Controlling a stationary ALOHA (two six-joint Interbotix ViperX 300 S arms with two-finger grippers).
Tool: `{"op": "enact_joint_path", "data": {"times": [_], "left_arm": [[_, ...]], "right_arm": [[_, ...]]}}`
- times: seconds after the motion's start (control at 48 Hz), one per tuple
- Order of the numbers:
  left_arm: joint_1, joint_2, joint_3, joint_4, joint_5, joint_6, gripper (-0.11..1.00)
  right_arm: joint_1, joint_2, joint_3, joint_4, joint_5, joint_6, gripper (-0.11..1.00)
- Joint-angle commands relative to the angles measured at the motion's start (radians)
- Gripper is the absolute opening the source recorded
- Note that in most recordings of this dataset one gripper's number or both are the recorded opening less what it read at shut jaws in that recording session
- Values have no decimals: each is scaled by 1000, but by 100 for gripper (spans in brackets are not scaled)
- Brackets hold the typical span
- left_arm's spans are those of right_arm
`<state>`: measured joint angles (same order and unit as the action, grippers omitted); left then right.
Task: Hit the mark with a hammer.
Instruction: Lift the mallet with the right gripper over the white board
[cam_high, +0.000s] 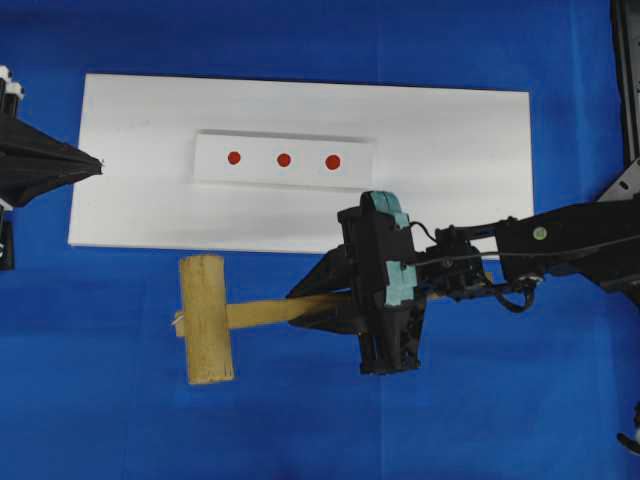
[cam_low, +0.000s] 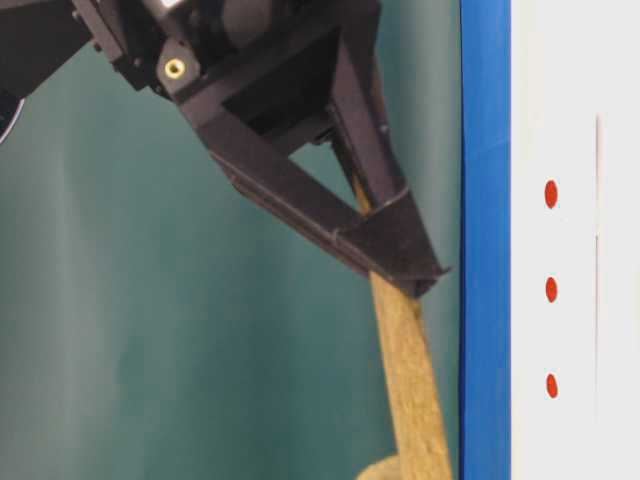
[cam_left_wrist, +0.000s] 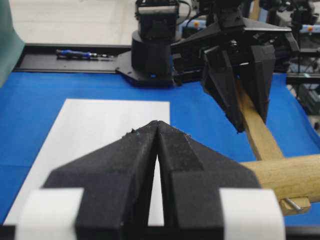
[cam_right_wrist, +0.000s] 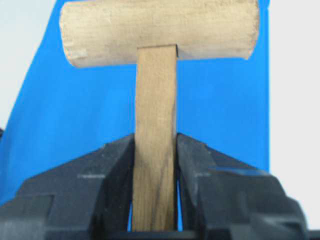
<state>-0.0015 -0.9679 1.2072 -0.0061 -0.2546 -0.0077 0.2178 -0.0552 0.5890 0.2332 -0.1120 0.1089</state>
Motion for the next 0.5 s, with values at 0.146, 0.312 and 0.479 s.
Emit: {"op": "enact_joint_path", "data": {"times": [0.146, 0.312, 0.479], "left_arm": [[-2, 3, -12, -2, -5, -2, 0], [-3, 3, -12, -2, -6, -3, 0], [-2, 6, -11, -2, -5, -23, 0]], "right_arm": [[-69, -35, -6, -6, -3, -35, 9], [-153, -54, 15, -8, -8, -83, 9], [-198, -66, 28, -8, -14, -127, 10]]}}
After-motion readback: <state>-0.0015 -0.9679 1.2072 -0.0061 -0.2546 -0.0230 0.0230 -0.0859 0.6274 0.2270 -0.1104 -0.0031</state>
